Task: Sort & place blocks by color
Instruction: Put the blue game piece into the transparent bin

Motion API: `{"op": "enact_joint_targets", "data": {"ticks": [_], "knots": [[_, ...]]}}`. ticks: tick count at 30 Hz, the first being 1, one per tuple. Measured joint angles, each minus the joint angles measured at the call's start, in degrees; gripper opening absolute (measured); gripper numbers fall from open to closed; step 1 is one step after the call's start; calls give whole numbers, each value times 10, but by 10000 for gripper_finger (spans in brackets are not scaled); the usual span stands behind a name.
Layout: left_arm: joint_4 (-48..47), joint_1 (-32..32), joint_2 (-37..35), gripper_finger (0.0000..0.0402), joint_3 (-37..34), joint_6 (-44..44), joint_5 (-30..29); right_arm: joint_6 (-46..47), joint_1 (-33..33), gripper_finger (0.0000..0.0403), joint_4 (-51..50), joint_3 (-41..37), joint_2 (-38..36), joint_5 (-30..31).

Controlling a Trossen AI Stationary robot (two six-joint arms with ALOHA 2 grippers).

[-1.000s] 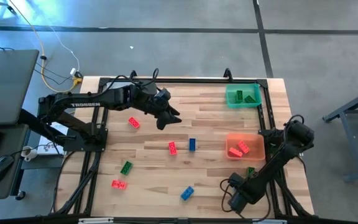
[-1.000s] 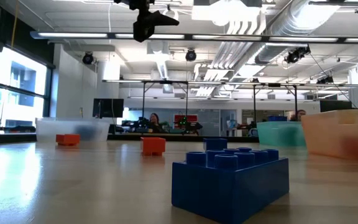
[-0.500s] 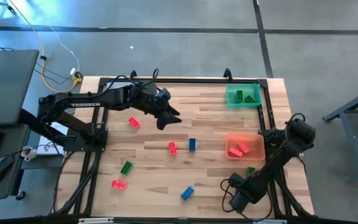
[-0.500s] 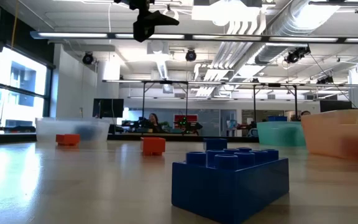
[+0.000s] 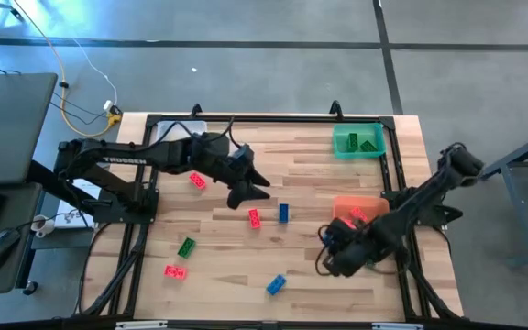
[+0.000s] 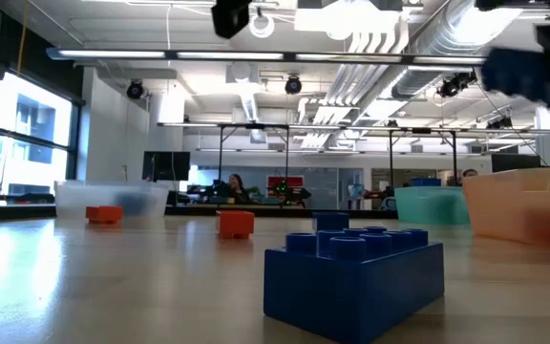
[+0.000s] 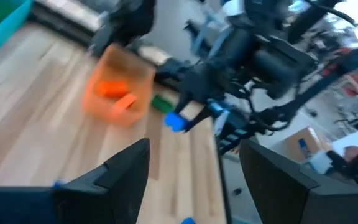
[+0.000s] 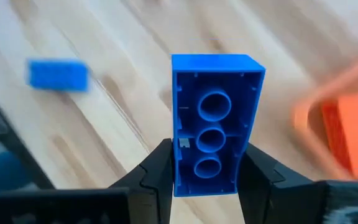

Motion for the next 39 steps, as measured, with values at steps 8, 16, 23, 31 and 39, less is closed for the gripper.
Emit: {"op": "enact_joint_targets", "data": {"ticks": [8, 16, 23, 31, 39], "knots": [[120, -54, 0, 234, 0, 1, 0, -128, -51, 106, 109, 0, -62, 72], [175, -76, 0, 234, 0, 1, -1, -306, -83, 106, 330, 0, -79, 73], [172, -76, 0, 234, 0, -20, -42, -402, -101, 106, 482, 0, -81, 44], [172, -76, 0, 234, 0, -24, -47, -451, -123, 106, 533, 1, -81, 46], [172, -76, 0, 235, 0, -1, -61, -473, -159, 106, 533, 1, -81, 44]]}}
